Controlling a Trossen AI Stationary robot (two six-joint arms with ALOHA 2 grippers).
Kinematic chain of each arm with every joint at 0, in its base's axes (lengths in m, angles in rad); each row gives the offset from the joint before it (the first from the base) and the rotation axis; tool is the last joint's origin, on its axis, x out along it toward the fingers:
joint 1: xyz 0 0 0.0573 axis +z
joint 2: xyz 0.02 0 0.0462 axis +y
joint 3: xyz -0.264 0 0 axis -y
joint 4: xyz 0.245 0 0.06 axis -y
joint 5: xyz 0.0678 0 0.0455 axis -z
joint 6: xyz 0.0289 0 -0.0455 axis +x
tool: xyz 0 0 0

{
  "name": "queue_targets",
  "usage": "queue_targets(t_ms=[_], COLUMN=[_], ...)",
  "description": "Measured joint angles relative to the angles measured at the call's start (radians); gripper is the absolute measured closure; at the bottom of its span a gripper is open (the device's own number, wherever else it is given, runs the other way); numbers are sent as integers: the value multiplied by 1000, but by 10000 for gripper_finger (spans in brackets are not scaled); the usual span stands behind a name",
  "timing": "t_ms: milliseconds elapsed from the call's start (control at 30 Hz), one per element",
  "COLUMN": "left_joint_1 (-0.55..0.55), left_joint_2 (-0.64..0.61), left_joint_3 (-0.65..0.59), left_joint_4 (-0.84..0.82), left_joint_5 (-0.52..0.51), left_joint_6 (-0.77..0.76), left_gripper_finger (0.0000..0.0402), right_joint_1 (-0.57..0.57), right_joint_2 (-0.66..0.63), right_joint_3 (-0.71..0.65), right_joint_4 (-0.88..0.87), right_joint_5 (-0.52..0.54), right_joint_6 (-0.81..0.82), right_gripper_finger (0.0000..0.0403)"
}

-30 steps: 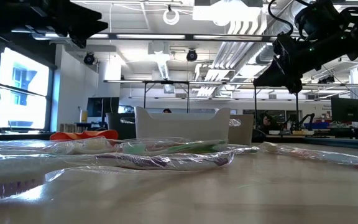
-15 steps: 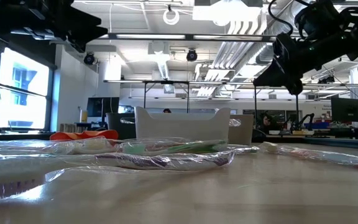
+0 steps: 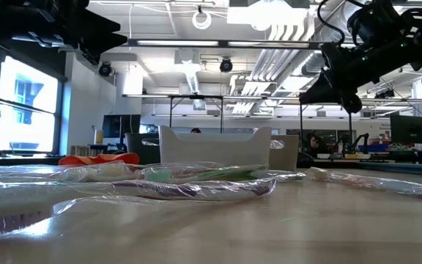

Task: Pick & Place Toothbrushes
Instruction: Put the blue toothbrush into the white bin

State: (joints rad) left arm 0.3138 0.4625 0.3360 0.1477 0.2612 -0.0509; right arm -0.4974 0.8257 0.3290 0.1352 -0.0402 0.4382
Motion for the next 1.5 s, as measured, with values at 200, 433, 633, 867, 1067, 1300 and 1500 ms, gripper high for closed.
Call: queue_targets(t_ms=[200, 433, 633, 867, 1067, 1300, 1500], left_joint_1=[0, 0, 0, 0, 0, 0, 0], left_joint_2=[0, 0, 0, 0, 0, 0, 0], left_joint_3=[0, 0, 0, 0, 0, 0, 0], left_joint_4=[-55, -53, -43, -45, -37, -46, -45], left_joint_5=[6, 8, 9, -13, -13, -14, -10], left_joint_6=[-63, -138, -138, -133, -139, -141, -166], left_gripper_finger=[224, 224, 224, 224, 224, 224, 224], right_joint_1=[0, 0, 0, 0, 0, 0, 1], right_joint_2=[0, 0, 0, 0, 0, -18, -46], right_joint_3=[0, 0, 0, 0, 0, 0, 0], right_joint_4=[-8, -8, -9, -11, 33, 56, 128], right_joint_5=[23, 23, 23, 19, 19, -36, -71], right_joint_6=[-55, -72, -76, -76, -70, -104, -178], right_gripper_finger=[401, 401, 401, 401, 401, 401, 401])
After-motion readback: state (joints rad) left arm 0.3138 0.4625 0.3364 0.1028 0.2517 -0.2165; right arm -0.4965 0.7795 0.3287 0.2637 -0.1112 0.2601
